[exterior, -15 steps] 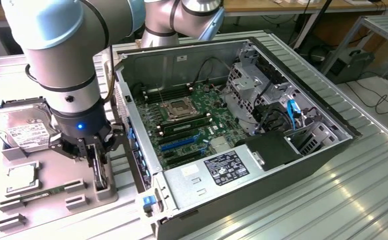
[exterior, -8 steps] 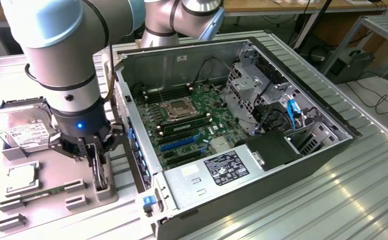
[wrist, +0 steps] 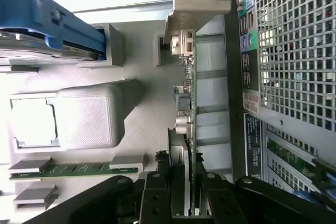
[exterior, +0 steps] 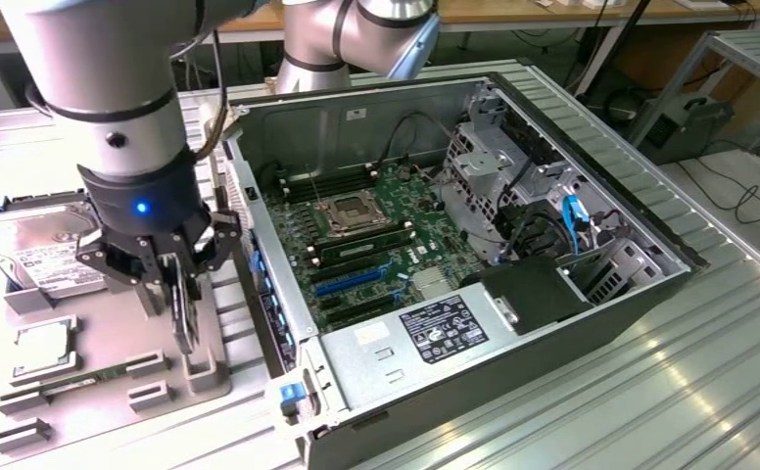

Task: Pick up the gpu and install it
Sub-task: 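Pick up the gpu and move the gpu toward the slot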

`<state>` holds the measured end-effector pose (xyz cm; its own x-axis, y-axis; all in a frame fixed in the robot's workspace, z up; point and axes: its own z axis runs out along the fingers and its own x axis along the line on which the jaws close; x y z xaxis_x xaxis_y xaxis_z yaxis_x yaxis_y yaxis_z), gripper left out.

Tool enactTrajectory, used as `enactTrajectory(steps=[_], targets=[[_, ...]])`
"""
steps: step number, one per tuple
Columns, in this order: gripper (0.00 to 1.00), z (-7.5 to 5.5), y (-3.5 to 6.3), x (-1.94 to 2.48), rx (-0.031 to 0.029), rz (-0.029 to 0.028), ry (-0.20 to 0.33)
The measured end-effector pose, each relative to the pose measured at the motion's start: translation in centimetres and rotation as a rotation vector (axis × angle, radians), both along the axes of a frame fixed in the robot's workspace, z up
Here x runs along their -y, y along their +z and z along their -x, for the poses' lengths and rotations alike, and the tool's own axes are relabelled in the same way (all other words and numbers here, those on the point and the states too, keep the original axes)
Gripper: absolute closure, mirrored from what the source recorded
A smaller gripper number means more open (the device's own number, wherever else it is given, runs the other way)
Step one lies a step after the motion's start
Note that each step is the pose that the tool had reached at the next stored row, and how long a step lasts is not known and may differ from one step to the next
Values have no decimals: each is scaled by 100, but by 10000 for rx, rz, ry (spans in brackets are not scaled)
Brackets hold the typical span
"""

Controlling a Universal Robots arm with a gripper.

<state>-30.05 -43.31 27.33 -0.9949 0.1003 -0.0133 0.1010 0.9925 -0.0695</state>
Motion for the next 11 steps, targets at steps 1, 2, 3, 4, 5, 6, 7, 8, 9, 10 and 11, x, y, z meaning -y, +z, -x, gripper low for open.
enactTrajectory(steps=[1,2,3,4,5,6,7,8,9,10,11], targets=[[72,0,45,0,-1,0,0],[72,0,87,0,0,0,0],[72,0,174,0,-1,1,0],[72,0,284,0,0,0,0],[72,0,362,0,0,0,1],[72,0,482,0,0,-1,16],[72,0,598,0,0,0,106],[72,-1,690,0,0,-1,214],[72,0,775,0,-1,0,253],[72,0,835,0,0,0,263],[72,0,868,0,-1,1,267]])
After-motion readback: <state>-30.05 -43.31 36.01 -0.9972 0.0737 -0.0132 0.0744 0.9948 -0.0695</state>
